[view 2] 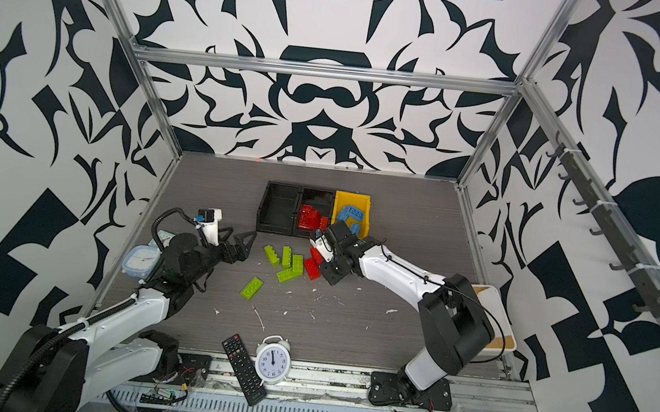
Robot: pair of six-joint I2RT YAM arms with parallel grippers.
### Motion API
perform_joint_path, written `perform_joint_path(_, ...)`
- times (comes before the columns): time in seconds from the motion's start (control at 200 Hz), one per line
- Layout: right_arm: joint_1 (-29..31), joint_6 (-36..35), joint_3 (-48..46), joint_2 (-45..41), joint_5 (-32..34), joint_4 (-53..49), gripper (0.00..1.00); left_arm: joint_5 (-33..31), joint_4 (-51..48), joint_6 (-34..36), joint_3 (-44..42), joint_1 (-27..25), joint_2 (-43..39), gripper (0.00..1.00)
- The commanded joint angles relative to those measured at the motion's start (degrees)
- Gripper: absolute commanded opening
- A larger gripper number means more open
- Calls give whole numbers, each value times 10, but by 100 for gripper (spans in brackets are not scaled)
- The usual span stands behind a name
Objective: Sort the legos into containers by color
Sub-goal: 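Carry the blue brick with the right gripper into the yellow bin and release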
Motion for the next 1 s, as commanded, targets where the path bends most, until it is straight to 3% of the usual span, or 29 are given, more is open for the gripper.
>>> perform_joint_path(0.0, -7, 61, 21, -57, -20, -2, 21, 3, 11, 1, 2, -1, 2, 99)
perform_joint_path(0.215, -68, 98, 96, -57, -29, -52, 21, 8, 13, 0, 5, -2, 10, 99)
perform_joint_path(0.52, -153, 136, 177, -12, -30, -13, 22, 9, 11, -1, 4, -2, 4, 99)
perform_joint_path(1.0, -172, 139, 294, 146, -7, 27, 23, 7, 8, 0, 4, -2, 1, 99)
